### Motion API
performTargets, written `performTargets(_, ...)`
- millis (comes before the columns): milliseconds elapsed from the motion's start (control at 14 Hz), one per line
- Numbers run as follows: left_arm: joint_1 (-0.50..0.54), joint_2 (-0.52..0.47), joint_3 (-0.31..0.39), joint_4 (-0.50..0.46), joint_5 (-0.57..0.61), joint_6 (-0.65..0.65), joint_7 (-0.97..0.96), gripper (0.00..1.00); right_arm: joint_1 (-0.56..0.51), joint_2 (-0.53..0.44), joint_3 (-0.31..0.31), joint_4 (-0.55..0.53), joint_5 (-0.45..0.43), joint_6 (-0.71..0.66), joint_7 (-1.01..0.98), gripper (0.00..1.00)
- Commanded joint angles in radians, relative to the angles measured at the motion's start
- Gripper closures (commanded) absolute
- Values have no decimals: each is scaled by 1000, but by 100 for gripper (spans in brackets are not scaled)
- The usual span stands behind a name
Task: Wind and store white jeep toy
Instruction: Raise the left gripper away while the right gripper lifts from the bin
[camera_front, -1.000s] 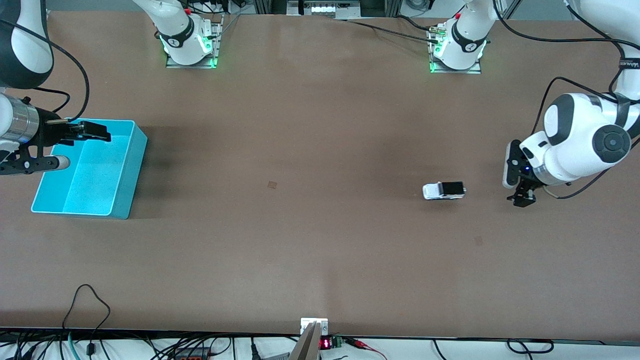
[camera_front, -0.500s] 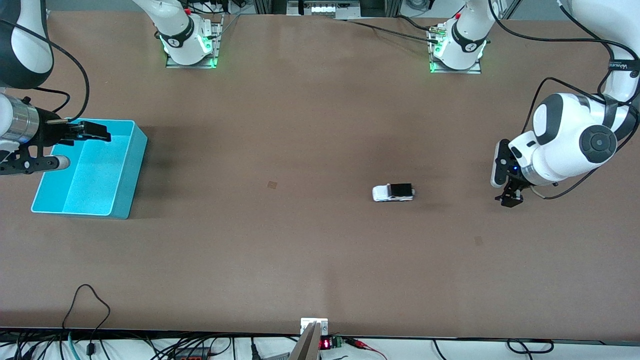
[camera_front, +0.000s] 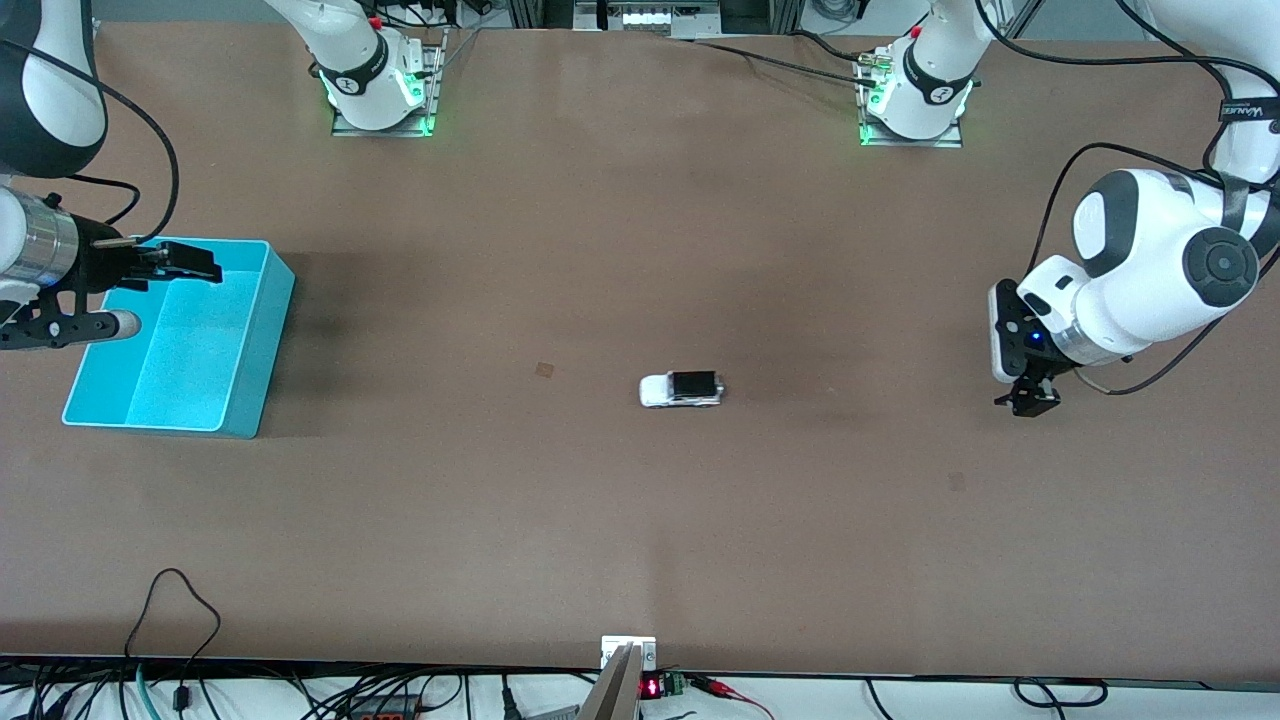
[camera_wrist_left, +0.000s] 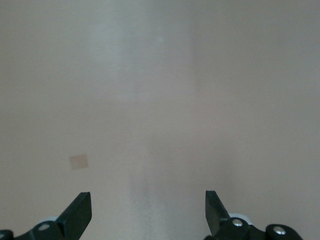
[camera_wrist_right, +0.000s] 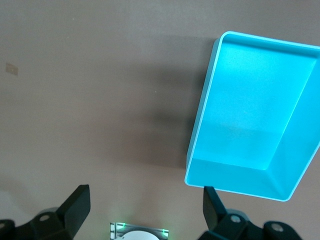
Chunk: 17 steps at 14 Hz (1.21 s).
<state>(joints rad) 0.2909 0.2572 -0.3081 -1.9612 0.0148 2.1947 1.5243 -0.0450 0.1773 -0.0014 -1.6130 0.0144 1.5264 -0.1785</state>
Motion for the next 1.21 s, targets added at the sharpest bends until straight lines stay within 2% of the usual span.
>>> performTargets(0,-30,-10,12,25,-22,-9,-181,0,-7,-4,0,5,18,-28,-83,0)
performTargets(286,-62,-15,12,64,-23,-9,-578,0,-10,-4,0,-11,12,-29,-248,0)
performTargets(500,-87,-19,12,87,-19,-7,-796,0,-10,-4,-5,-28,-1,-22,-372,0)
performTargets(714,-122,-44,73,94,-24,-18,-1028,0,-10,-8,-5,-56,-22,6,-514,0)
performTargets(929,-156,-59,142,126,-45,-93,-1148,0,-13,-53,-6,-149,-24,64,-616,0)
performTargets(1143,-176,-59,201,202,-59,-200,-1265,0,-13,-142,-6,-301,-25,167,-689,0)
